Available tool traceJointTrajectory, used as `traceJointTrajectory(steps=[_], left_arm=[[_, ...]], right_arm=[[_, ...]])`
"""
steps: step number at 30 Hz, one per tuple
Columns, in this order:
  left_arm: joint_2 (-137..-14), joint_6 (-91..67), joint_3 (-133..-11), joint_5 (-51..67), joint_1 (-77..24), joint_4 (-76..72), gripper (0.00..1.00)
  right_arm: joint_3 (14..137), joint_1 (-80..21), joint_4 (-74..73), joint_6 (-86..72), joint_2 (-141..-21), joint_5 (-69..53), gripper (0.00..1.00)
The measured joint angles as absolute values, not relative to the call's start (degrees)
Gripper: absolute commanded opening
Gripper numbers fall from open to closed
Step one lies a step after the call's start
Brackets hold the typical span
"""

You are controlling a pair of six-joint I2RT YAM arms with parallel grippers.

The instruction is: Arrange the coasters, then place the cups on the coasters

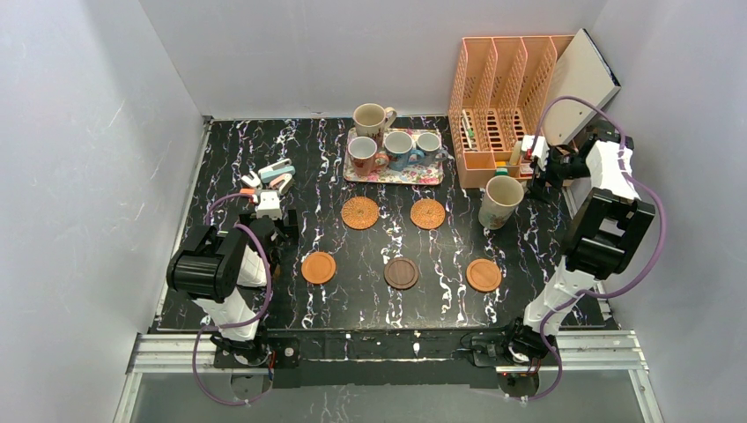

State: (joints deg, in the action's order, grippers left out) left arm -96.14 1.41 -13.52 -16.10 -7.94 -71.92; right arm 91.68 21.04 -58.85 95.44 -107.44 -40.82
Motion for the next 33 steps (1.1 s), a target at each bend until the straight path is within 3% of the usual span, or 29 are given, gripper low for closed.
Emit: traceJointTrajectory(steps=[21,33], left_arm=[[-96.1,1.4,-13.5,-16.1,-7.9,-71.9,0.98],[-96.1,1.4,-13.5,-16.1,-7.9,-71.9,0.98]], right_arm=[[86.3,19.8,-63.4,102.5,-108.3,-42.2,0.87],[82.0,19.7,-65.9,104.8,-104.3,-41.1,0.69]])
